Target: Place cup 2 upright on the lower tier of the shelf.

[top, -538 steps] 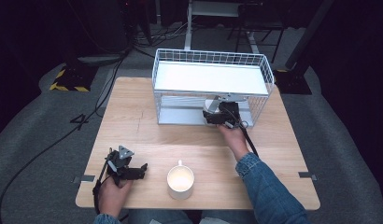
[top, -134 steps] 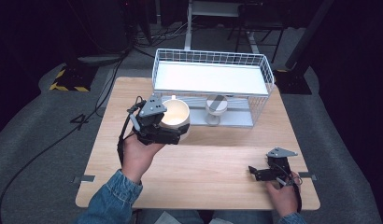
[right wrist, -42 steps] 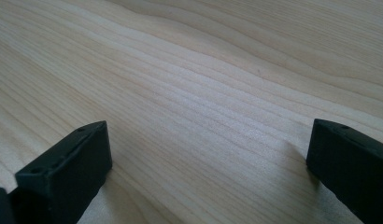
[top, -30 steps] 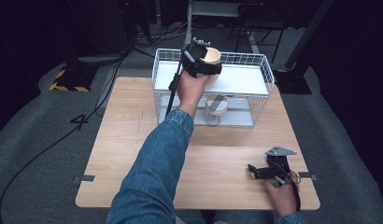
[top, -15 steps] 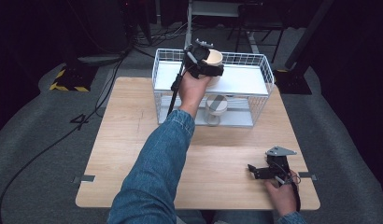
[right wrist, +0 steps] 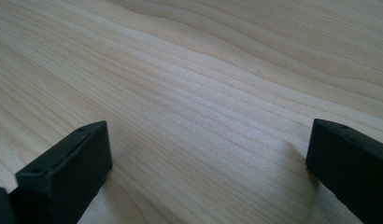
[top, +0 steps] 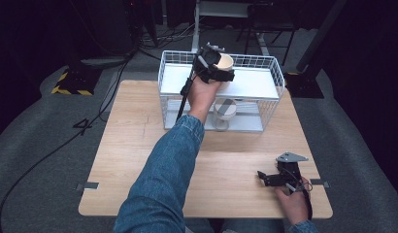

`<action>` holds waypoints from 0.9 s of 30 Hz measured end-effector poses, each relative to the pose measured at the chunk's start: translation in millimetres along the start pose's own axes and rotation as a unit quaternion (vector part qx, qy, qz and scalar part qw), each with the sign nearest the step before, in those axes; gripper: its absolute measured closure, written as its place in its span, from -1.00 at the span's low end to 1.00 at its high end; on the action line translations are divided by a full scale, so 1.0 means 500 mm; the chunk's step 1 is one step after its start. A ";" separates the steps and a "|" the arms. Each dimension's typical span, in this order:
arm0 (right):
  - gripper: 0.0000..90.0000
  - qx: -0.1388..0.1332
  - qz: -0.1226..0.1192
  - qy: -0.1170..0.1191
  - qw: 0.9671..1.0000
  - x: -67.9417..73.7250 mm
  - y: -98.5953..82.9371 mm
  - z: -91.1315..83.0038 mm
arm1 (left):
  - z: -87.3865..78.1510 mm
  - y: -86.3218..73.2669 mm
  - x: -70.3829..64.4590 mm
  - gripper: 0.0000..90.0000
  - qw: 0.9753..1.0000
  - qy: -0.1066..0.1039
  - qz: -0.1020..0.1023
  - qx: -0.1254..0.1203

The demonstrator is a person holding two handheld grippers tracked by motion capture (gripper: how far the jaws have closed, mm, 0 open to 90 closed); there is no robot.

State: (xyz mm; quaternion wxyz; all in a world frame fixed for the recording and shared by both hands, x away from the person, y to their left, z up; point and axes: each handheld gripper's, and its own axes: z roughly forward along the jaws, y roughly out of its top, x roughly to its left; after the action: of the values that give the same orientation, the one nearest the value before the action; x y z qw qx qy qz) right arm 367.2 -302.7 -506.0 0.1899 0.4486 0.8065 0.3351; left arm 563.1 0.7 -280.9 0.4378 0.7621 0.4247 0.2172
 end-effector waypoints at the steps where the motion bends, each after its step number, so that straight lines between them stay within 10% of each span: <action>1: -0.99 0.000 0.000 0.000 1.000 0.000 0.000 0.000 | 0.001 0.000 -0.003 -0.80 1.000 0.006 0.005 0.001; 27: -0.99 0.000 -0.002 0.001 1.000 0.000 0.000 0.000 | -0.058 -0.004 0.001 -1.00 0.998 0.015 0.009 -0.053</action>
State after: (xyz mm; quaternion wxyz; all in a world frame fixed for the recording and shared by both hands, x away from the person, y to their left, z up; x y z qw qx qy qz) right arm 367.1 -302.6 -506.1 0.1898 0.4469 0.8072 0.3356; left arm 542.2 15.8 -267.5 0.4695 0.7382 0.4121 0.2548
